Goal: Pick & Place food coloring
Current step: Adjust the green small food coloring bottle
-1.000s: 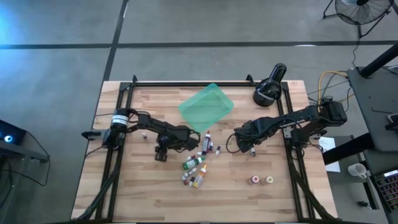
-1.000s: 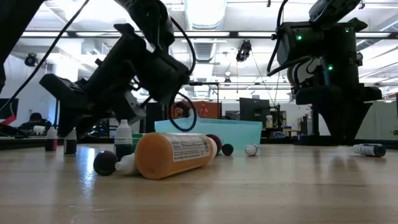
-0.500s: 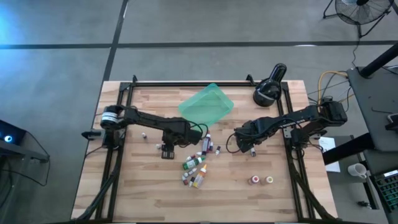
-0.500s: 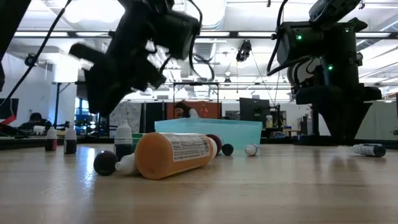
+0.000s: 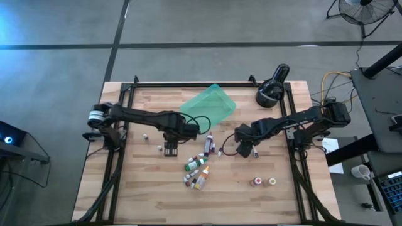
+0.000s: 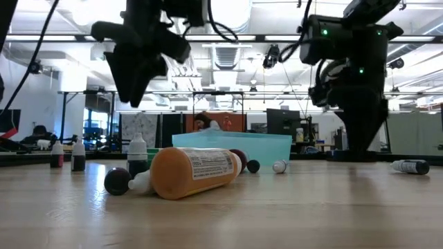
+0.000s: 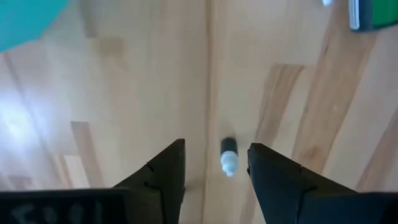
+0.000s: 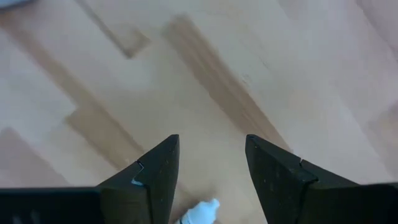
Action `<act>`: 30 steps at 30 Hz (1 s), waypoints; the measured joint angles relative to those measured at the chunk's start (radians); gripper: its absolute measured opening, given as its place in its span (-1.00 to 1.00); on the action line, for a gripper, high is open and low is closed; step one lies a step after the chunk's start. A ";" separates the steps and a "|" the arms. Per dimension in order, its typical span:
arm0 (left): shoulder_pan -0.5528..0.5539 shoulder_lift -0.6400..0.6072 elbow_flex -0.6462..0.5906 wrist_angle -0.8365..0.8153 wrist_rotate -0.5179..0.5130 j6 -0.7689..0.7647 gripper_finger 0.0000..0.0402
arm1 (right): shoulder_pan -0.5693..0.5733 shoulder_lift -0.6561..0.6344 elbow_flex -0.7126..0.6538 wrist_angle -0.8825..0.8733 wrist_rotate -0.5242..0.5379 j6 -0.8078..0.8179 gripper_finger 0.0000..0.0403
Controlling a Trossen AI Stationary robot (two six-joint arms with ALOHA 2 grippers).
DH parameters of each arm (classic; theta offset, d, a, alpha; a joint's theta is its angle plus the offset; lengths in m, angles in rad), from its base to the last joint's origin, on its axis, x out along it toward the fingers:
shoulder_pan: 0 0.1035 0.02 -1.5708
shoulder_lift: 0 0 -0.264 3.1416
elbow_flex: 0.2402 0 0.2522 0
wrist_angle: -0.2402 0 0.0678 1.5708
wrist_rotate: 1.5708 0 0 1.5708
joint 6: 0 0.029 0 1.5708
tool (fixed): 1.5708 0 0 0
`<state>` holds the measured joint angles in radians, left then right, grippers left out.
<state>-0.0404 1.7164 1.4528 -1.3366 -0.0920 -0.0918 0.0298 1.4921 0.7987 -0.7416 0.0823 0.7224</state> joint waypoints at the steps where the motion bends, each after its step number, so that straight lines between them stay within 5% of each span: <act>1: -0.001 -0.012 0.000 0.001 -0.009 -0.013 -0.27 | 0.001 0.000 0.008 0.001 -0.001 -0.022 -0.12; 8: -0.002 -0.103 0.000 0.083 -0.210 -0.088 -0.27 | 0.003 0.000 0.055 -0.001 -0.002 -0.024 -0.12; 11: -0.001 -0.122 0.001 0.156 -0.294 -0.286 -0.27 | 0.003 0.000 0.072 -0.001 -0.031 0.038 -0.12; 14: -0.011 -0.131 0.000 0.232 -0.272 -0.478 -0.27 | 0.003 0.000 0.092 -0.005 -0.120 0.061 -0.12; 19: -0.077 -0.130 -0.001 0.347 -0.231 -0.469 -0.27 | 0.022 0.000 0.128 -0.011 -0.236 0.150 -0.12; 30: -0.131 -0.126 -0.002 0.396 -0.219 -0.481 -0.27 | 0.118 0.000 0.174 -0.011 -0.241 0.147 -0.12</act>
<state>-0.1710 1.5906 1.4513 -0.9404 -0.3115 -0.5727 0.1478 1.4921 0.9727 -0.7525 -0.1587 0.8690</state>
